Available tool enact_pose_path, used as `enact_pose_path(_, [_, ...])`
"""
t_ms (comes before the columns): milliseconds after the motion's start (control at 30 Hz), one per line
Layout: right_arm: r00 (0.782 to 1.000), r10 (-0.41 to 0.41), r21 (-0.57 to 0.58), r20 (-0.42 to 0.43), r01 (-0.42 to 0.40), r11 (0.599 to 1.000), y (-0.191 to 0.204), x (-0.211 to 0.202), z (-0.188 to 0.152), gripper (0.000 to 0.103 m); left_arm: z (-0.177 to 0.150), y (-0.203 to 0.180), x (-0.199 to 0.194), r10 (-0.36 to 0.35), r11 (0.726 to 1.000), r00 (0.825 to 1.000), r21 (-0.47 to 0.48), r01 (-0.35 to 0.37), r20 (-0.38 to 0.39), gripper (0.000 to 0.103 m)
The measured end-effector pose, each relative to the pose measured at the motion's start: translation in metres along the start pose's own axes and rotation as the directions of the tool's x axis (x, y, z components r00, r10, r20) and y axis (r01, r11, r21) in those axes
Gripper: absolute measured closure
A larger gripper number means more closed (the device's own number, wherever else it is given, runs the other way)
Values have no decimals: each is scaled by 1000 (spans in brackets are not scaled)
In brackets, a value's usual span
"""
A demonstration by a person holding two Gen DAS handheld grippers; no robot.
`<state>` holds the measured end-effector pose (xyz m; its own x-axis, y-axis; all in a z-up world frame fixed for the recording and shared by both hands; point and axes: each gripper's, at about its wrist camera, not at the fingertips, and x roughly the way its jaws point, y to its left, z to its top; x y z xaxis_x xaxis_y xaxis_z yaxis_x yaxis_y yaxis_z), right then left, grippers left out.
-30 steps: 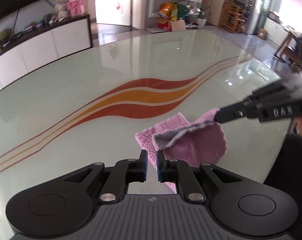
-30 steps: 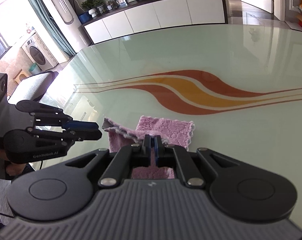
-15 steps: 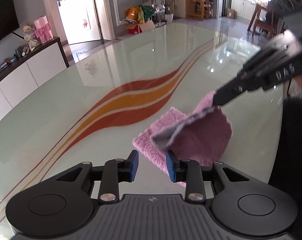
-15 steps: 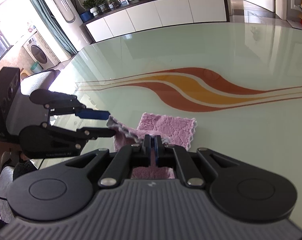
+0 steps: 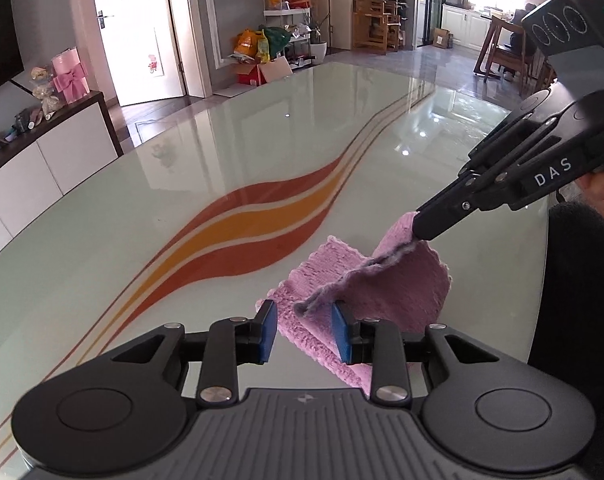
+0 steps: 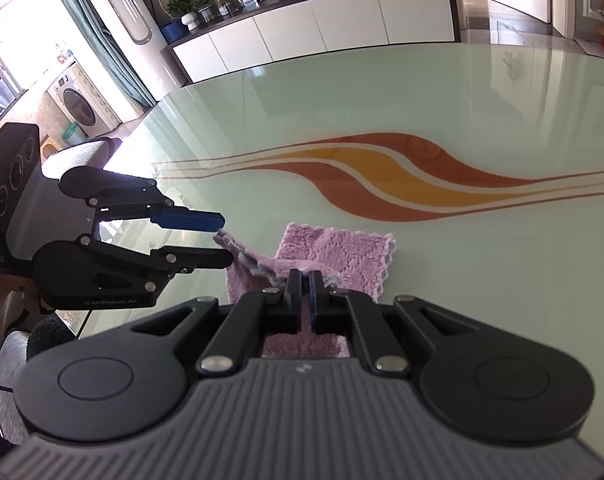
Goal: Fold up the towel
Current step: 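Open the left gripper and release the towel while the right gripper keeps holding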
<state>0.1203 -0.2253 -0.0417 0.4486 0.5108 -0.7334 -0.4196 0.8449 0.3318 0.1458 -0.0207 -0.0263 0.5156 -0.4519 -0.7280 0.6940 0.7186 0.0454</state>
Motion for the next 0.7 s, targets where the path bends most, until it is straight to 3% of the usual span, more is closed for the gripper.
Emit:
enact_pose_path(167, [1000, 3, -2, -2, -3, 1000, 0, 0, 0, 99, 1, 5, 1, -11, 1000, 1000, -1, 11, 13, 69])
enact_pose_path(400, [1000, 7, -3, -3, -7, 1000, 0, -1, 0, 99, -5, 15, 6, -101, 995, 995, 16, 100, 27, 69])
enact_pose_path(600, [1000, 8, -2, -6, -8, 1000, -1, -1, 1, 99, -7, 22, 8, -135, 991, 990, 9, 135, 45, 70])
enact_pose_path(700, [1000, 8, 0, -7, -8, 1000, -2, 0, 1, 99, -8, 23, 10, -147, 989, 988, 13, 146, 39, 77])
